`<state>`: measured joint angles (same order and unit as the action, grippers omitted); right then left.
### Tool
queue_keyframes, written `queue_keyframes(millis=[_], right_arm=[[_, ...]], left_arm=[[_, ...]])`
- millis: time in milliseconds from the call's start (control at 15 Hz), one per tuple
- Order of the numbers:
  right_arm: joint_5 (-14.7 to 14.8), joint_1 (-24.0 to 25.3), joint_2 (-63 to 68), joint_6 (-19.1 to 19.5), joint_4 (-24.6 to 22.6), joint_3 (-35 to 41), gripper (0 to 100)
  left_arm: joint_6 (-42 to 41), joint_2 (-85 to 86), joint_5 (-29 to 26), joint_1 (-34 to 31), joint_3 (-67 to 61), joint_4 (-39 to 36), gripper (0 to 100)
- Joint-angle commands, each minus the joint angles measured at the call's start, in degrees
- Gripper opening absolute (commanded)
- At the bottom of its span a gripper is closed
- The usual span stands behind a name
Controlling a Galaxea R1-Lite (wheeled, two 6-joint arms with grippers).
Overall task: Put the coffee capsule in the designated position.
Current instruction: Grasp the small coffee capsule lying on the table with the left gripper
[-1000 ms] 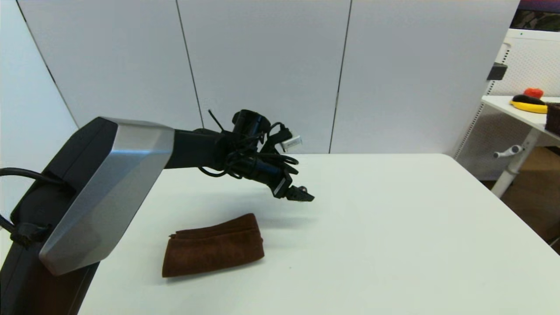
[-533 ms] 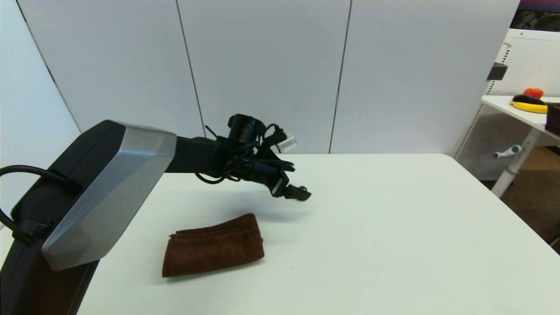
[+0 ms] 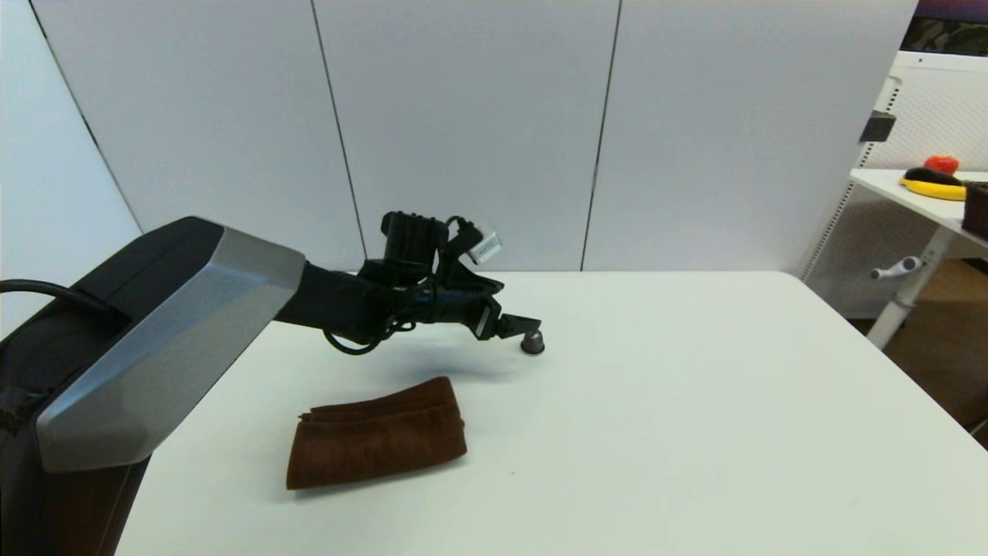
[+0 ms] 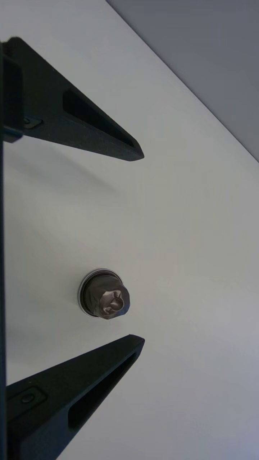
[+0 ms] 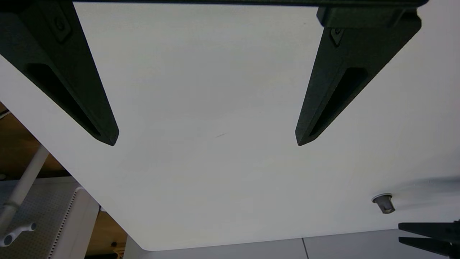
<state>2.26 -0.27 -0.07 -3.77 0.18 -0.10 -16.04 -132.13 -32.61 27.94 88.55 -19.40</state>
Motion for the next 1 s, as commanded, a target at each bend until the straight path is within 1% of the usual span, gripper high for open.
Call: queue_keyframes(millis=[67, 467, 800, 1000], right_arm=[[0.03, 0.00, -0.10, -0.01, -0.01, 0.01, 100], [0.03, 0.00, -0.10, -0.01, -0.01, 0.01, 100], [0.03, 0.00, -0.10, -0.01, -0.01, 0.01, 100], [0.03, 0.00, -0.10, -0.01, -0.01, 0.01, 100]], left_arm=[[2.60, 1.53, -0.09, 0.01, -8.04, -8.91, 100], [3.74, 1.62, 0.00, 0.01, -15.16, -19.54, 100], [3.74, -0.76, -0.26, 0.54, -16.75, -24.81, 100], [3.83, -1.64, -0.26, 1.50, -16.75, -26.13, 100]])
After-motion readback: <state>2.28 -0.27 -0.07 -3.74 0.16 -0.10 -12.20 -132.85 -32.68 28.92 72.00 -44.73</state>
